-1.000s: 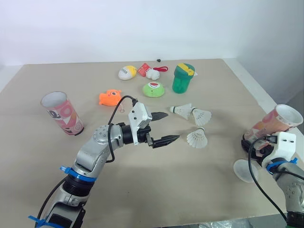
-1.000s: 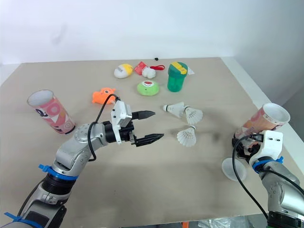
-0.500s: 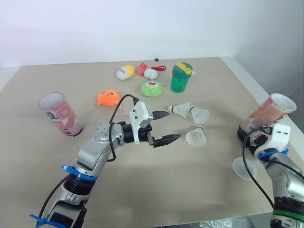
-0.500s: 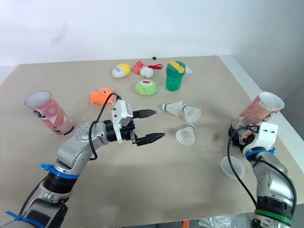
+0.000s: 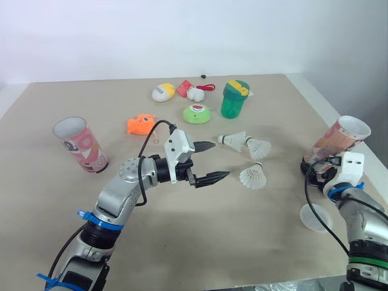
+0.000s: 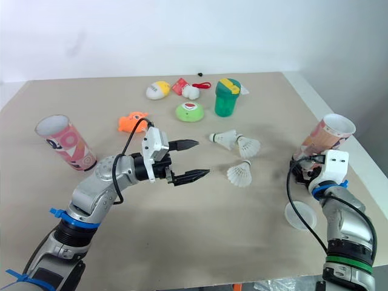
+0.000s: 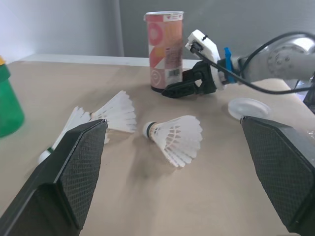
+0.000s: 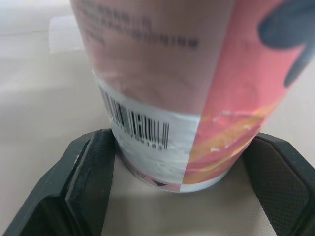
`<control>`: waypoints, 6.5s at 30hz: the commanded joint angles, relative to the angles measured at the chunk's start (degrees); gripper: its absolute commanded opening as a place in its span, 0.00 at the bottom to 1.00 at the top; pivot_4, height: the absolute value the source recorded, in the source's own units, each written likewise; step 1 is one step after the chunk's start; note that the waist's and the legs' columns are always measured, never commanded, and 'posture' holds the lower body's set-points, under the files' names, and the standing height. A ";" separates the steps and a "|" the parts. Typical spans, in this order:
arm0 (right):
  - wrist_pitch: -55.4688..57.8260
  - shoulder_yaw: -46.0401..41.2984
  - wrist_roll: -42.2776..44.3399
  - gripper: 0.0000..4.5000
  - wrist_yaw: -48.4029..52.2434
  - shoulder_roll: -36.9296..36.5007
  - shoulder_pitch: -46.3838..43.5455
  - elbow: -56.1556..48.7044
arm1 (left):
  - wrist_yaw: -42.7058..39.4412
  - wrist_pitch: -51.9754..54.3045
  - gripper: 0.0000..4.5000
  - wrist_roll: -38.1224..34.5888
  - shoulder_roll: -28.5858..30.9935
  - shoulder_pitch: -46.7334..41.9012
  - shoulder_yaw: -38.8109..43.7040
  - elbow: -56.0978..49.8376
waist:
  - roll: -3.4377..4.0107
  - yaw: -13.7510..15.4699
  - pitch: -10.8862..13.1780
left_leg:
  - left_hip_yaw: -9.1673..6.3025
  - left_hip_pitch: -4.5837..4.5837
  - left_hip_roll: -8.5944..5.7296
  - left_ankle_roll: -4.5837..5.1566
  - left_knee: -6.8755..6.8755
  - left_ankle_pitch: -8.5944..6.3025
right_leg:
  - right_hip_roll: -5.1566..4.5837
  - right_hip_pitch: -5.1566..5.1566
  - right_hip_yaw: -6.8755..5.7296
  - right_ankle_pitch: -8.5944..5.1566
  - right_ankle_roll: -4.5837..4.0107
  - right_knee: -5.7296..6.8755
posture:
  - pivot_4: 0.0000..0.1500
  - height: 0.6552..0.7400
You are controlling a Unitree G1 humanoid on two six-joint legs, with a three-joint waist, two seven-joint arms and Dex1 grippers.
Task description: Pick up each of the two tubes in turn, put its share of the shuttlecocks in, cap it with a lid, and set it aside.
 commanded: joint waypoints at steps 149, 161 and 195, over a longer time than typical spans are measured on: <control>0.14 20.26 -1.93 1.00 -1.14 12.73 27.00 -53.53 | -32.14 -18.39 0.67 13.91 43.31 2.75 5.84 18.04 | -0.43 -0.09 0.29 | -1.00 -0.49 -0.23 -0.35 -0.94 0.28 | -0.14 -0.46 -0.78 -0.73 -0.60 0.11 | 1.00 1.00; -1.14 15.03 -0.85 1.00 -5.14 17.78 23.62 -45.88 | -32.27 -17.51 0.67 12.88 39.89 1.75 6.52 16.90 | -0.43 -0.12 0.29 | -1.01 -0.46 -0.22 -0.34 -0.87 0.29 | -0.11 -0.45 -0.76 -0.69 -0.60 0.19 | 1.00 1.00; 4.77 29.97 14.36 0.01 20.40 1.49 -3.74 -51.65 | -31.13 -12.12 0.66 13.52 37.64 1.82 4.88 14.27 | -0.31 -0.33 0.34 | -1.07 -0.17 -0.15 0.14 -0.53 0.60 | 0.05 -0.11 -0.79 -0.17 -0.67 0.30 | 1.00 1.00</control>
